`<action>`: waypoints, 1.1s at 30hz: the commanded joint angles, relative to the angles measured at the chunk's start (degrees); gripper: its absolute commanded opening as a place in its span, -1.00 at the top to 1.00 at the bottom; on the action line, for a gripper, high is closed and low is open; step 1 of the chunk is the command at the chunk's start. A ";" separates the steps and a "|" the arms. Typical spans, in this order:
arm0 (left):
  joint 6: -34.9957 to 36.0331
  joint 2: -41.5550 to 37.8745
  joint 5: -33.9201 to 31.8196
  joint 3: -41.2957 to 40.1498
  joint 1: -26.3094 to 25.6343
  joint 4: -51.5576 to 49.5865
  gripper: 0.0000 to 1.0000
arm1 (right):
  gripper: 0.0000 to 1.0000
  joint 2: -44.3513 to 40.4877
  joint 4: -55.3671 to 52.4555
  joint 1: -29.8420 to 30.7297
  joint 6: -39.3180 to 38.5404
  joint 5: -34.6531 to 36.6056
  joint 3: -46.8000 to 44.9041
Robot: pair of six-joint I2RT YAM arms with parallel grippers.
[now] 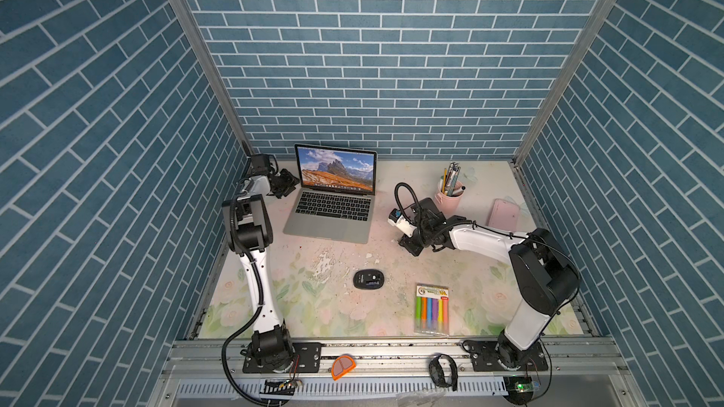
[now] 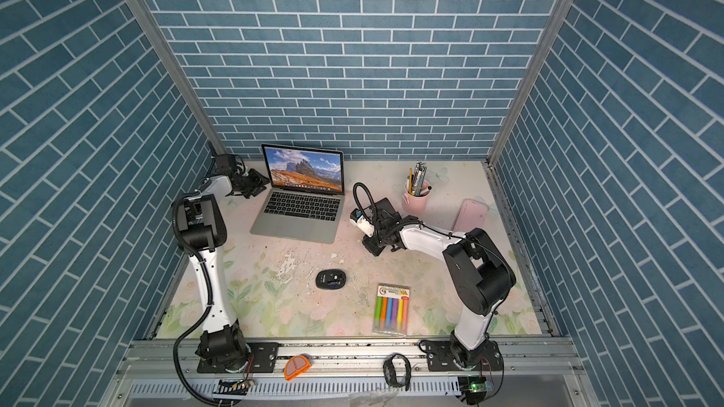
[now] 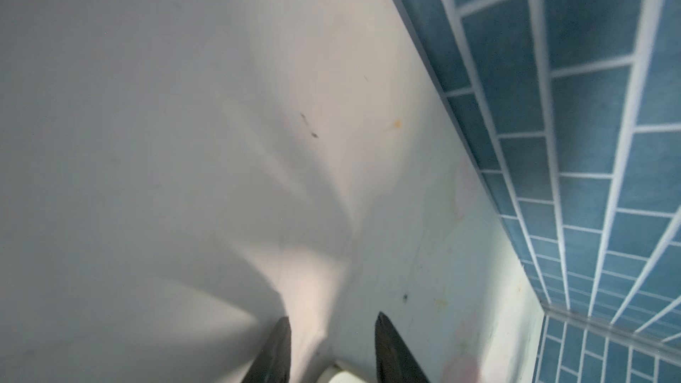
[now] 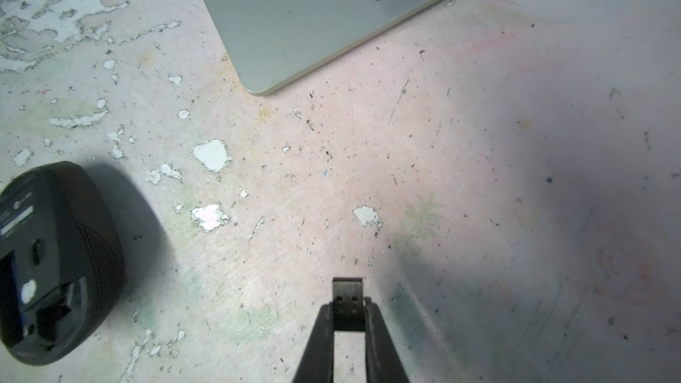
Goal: Insert the wireless mouse receiver into the laptop
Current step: Move the laptop to the center of the board.
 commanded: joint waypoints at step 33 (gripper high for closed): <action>22.45 -1.48 6.11 2.21 -9.78 -20.09 -0.11 | 0.79 -3.36 -2.40 -4.30 0.86 11.97 -1.36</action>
